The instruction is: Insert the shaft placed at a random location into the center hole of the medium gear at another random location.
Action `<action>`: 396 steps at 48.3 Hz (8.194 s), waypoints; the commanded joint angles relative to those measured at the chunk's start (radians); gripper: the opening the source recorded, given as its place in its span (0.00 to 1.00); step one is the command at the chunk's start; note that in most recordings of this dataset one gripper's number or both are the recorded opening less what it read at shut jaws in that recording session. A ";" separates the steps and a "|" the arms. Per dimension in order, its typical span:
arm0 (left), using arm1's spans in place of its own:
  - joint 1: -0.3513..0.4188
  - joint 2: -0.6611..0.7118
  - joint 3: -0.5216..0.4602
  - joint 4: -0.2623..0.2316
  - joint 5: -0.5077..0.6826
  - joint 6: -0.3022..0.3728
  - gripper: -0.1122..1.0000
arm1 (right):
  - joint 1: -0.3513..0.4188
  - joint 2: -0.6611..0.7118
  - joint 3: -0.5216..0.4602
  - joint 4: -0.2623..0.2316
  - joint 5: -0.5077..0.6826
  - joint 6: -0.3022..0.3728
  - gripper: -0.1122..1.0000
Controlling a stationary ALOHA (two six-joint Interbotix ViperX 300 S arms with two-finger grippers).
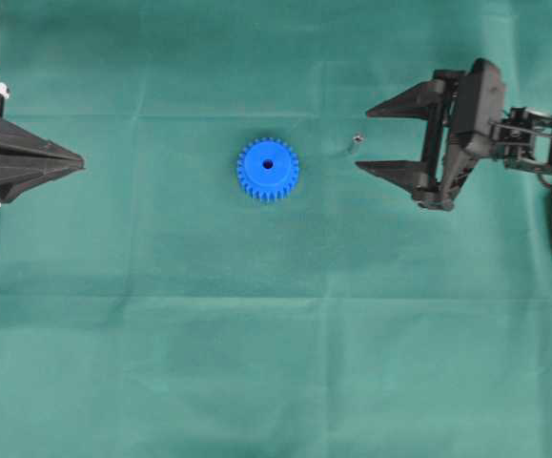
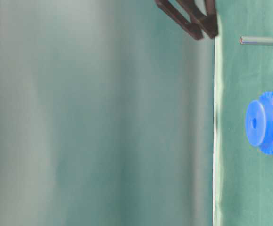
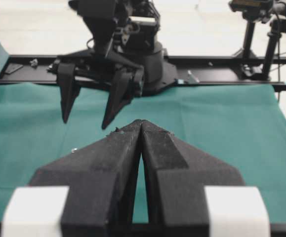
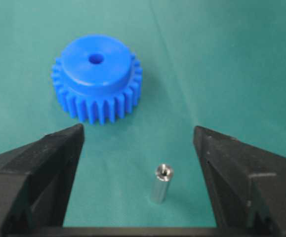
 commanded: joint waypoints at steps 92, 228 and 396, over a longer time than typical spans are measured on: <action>0.006 0.008 -0.025 0.003 0.005 -0.006 0.10 | -0.034 0.037 -0.038 0.018 -0.032 -0.011 0.22; 0.005 0.009 -0.023 0.003 0.020 -0.006 0.10 | 0.098 0.299 -0.417 0.034 0.129 -0.005 0.22; 0.006 0.008 -0.025 0.003 0.031 -0.006 0.10 | 0.098 -0.058 -0.135 0.052 0.199 -0.002 0.86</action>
